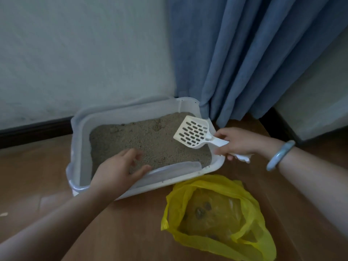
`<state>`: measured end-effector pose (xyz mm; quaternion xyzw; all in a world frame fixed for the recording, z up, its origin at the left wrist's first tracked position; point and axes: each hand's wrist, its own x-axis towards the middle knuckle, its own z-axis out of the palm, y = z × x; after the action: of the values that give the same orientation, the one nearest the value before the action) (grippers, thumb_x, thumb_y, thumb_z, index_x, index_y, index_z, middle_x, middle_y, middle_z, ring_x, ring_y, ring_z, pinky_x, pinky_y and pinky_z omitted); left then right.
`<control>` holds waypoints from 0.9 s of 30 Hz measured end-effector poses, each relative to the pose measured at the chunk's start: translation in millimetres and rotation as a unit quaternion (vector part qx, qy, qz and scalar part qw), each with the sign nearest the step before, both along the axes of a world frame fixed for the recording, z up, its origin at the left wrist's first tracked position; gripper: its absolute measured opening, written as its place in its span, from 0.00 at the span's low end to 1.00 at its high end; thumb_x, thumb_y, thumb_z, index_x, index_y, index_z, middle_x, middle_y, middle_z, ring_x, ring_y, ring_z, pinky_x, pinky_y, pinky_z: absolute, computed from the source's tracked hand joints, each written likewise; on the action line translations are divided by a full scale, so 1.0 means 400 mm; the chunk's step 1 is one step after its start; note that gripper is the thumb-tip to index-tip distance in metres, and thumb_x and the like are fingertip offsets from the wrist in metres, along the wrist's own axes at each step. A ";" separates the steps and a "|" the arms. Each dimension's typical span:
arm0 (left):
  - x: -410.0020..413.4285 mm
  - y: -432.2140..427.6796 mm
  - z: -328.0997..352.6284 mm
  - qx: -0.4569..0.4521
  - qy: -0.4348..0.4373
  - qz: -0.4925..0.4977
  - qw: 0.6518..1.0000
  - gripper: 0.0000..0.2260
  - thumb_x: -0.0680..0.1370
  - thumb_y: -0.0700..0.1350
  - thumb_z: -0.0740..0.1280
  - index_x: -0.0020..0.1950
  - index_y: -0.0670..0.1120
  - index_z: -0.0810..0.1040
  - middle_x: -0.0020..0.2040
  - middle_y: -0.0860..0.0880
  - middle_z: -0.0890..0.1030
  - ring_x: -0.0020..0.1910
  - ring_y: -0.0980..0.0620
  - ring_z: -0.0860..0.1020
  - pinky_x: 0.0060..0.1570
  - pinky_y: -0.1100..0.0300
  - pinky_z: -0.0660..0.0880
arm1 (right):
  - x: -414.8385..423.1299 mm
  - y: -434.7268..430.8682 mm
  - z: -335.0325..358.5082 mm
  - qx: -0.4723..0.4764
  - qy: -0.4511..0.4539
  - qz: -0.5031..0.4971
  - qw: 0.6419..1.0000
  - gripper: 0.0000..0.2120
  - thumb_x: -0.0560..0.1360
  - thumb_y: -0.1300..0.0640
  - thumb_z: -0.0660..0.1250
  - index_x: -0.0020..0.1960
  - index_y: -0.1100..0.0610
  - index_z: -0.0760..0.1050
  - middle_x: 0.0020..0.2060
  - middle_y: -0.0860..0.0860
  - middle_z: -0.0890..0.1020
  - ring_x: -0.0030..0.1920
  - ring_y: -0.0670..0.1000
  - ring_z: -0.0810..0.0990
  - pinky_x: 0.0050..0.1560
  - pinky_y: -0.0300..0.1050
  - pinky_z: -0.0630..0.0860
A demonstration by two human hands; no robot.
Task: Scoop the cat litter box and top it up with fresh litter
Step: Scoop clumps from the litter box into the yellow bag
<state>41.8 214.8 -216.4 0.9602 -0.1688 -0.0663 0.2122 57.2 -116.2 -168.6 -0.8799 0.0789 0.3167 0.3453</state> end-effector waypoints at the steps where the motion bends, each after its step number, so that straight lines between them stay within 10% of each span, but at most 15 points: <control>1: 0.006 0.001 -0.001 0.002 -0.009 0.004 1.000 0.26 0.68 0.69 0.54 0.54 0.54 0.75 0.46 0.59 0.76 0.42 0.58 0.77 0.37 0.59 0.72 | 0.020 0.016 -0.011 -0.014 0.008 0.007 1.000 0.18 0.71 0.57 0.73 0.58 0.53 0.70 0.39 0.56 0.83 0.29 0.47 0.80 0.30 0.41 0.76; 17: 0.072 0.146 0.025 0.190 -0.148 0.097 0.966 0.21 0.70 0.54 0.64 0.60 0.46 0.76 0.53 0.48 0.80 0.57 0.44 0.75 0.66 0.45 0.61 | 0.186 0.186 -0.093 -0.145 0.018 0.070 0.987 0.09 0.74 0.51 0.68 0.54 0.49 0.74 0.36 0.48 0.80 0.31 0.49 0.82 0.33 0.41 0.76; 27: 0.090 0.204 -0.005 0.128 -0.111 0.112 0.979 0.24 0.70 0.57 0.60 0.62 0.47 0.73 0.56 0.48 0.78 0.58 0.47 0.70 0.59 0.53 0.64 | 0.258 0.216 -0.132 -0.140 0.026 0.101 0.985 0.05 0.74 0.50 0.68 0.49 0.47 0.74 0.36 0.50 0.80 0.35 0.55 0.84 0.43 0.53 0.82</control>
<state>77.6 296.3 -218.5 0.9937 -0.0724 0.0436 0.0737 160.5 -29.7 -221.3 -0.9145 0.0420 0.3584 0.1831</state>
